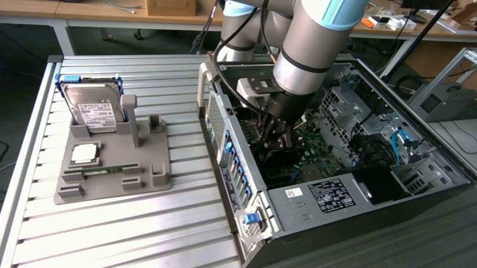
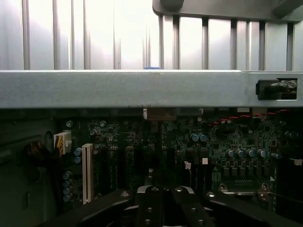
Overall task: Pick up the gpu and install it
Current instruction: 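Press down on the gpu until it lock into place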
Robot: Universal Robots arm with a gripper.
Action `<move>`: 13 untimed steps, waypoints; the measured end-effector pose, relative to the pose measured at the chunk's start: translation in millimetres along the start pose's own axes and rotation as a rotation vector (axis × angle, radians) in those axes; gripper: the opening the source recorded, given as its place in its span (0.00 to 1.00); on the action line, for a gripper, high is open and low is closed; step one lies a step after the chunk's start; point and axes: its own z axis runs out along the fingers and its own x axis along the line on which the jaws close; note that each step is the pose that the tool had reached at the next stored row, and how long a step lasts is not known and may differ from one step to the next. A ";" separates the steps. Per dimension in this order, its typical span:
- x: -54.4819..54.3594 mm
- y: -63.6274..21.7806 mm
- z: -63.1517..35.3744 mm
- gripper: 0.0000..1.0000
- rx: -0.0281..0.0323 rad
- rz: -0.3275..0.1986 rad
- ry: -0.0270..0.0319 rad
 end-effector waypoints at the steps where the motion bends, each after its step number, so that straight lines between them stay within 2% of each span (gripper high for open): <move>1: 0.7 0.9 0.4 0.10 0.0004 0.000 -0.0007; 8: 3.6 4.3 0.9 0.10 0.0002 0.000 -0.0001; 13: 9.5 5.9 0.9 0.10 0.0000 -0.003 -0.0002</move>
